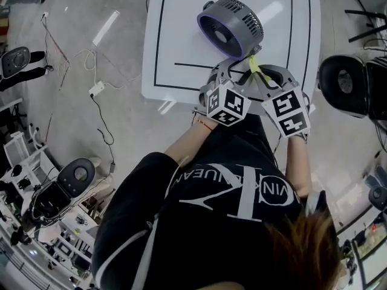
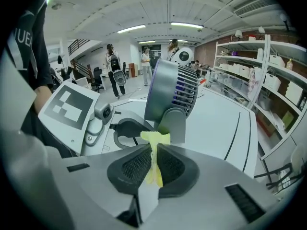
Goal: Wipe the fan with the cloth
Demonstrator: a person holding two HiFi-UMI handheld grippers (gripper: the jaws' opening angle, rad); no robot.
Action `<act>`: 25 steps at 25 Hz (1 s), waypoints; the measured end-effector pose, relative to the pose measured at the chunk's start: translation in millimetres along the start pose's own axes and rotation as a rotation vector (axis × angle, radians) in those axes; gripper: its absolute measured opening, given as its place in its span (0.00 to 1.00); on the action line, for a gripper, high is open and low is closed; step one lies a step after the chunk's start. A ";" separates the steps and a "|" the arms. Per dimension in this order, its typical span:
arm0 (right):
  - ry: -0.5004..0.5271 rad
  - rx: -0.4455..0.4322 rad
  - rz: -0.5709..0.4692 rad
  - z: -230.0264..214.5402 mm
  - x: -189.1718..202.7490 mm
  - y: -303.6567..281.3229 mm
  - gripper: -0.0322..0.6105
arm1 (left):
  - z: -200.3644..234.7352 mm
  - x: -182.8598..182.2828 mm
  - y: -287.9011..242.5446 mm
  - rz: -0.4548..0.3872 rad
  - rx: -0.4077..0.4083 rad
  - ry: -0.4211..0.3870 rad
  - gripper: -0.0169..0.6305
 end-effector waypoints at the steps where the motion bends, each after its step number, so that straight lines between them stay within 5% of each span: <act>1: -0.004 0.004 0.002 -1.8 0.3 0.0 0.10 | -1.8 -2.2 -1.6 -0.006 0.003 0.010 0.27; 9: -0.042 0.050 0.011 -17.1 -3.5 -5.0 0.10 | -0.8 -19.9 -16.8 -0.040 0.002 0.044 0.27; 25: 0.017 0.061 -0.015 -0.8 -27.6 -10.2 0.10 | 21.9 1.7 -14.8 -0.037 0.048 0.165 0.27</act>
Point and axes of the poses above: the fingertips, and each gripper's own axes: y backward along the fingers, z to its left, x out of its underside, the point moved 2 cm from there along y, backward along the fingers, and after that the axes turned 14 degrees about z, right-handed, at the moved point
